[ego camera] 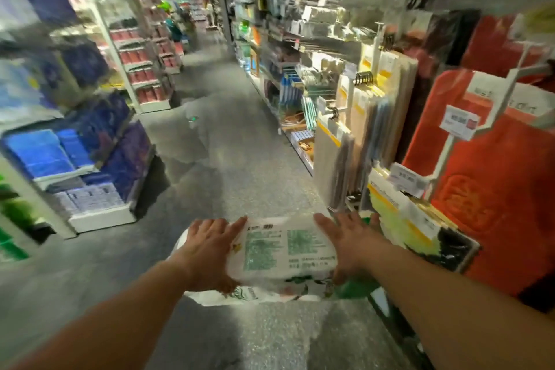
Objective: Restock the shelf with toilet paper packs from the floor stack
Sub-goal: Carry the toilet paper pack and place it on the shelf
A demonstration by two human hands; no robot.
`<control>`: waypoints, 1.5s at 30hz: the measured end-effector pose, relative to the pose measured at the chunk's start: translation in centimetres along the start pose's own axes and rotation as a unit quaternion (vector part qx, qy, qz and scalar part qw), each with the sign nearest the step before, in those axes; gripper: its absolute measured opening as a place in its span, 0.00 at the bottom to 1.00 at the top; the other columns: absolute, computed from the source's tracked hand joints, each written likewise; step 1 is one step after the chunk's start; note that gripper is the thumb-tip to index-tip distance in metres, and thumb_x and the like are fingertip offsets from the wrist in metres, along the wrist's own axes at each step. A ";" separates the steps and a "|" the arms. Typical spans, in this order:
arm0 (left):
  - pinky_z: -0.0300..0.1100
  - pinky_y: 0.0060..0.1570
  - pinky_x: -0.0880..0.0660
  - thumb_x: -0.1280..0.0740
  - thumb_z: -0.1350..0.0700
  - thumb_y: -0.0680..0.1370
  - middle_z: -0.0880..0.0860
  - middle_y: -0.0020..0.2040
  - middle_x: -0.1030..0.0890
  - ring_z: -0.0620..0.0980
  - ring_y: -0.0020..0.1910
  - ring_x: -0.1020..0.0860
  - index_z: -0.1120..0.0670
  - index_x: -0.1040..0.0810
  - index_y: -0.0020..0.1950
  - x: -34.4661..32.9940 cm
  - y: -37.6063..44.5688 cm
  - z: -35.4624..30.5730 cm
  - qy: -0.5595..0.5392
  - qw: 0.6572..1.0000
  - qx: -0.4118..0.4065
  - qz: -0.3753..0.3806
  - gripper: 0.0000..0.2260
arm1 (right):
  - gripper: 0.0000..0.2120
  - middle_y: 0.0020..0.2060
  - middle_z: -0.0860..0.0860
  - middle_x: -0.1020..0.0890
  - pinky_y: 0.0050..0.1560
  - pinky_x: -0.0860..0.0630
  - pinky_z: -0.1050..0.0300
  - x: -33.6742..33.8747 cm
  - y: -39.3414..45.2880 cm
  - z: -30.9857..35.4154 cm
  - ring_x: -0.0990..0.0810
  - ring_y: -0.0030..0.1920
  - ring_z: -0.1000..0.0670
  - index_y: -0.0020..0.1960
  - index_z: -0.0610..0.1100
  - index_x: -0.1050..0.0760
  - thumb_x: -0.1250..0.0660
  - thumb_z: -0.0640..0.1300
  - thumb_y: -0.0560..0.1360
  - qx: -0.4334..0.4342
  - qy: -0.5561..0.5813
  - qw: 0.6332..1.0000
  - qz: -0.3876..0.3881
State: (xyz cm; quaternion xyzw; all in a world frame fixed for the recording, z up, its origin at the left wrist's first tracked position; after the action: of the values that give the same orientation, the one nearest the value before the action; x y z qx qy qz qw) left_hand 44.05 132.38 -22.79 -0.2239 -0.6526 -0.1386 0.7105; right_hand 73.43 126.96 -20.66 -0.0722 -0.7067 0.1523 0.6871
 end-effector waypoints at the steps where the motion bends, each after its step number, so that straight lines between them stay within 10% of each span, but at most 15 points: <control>1: 0.56 0.77 0.48 0.40 0.22 0.55 0.51 0.73 0.37 0.56 0.71 0.39 0.44 0.63 0.82 1.4 -0.7 3.0 0.007 1.000 0.020 -0.003 0.63 | 0.61 0.79 0.45 0.48 0.74 0.56 0.26 2.1 2.0 2.3 0.50 0.78 0.38 0.80 0.56 0.68 0.25 0.64 0.67 0.020 -0.004 1.000 -0.012; 27: 0.55 0.74 0.44 0.30 0.28 0.60 0.51 0.70 0.34 0.56 0.69 0.37 0.43 0.58 0.82 17.6 -14.8 58.1 0.064 0.879 0.468 -0.060 0.59 | 0.61 0.77 0.45 0.44 0.75 0.54 0.28 35.4 42.5 57.4 0.46 0.77 0.40 0.81 0.57 0.64 0.26 0.65 0.64 0.453 -0.100 0.870 -0.167; 45: 0.57 0.77 0.49 0.26 0.31 0.64 0.50 0.73 0.37 0.55 0.73 0.42 0.40 0.59 0.82 17.3 -24.0 103.3 0.063 0.843 0.532 -0.050 0.57 | 0.59 0.73 0.46 0.38 0.74 0.47 0.33 45.7 62.5 101.4 0.40 0.73 0.42 0.80 0.57 0.61 0.25 0.65 0.64 0.529 -0.095 0.820 -0.195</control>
State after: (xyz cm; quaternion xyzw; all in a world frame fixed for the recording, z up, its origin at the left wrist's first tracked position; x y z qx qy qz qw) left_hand -55.19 164.88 2.59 0.2303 -0.5907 0.1803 0.7520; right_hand -36.02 188.34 2.16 0.4565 -0.5788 0.3719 0.5642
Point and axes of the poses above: each hand's wrist, its own y-axis towards the middle knuckle, its own x-axis out of the back of the hand, z = x × y, the point moved 3 cm from there along y, towards the middle knuckle
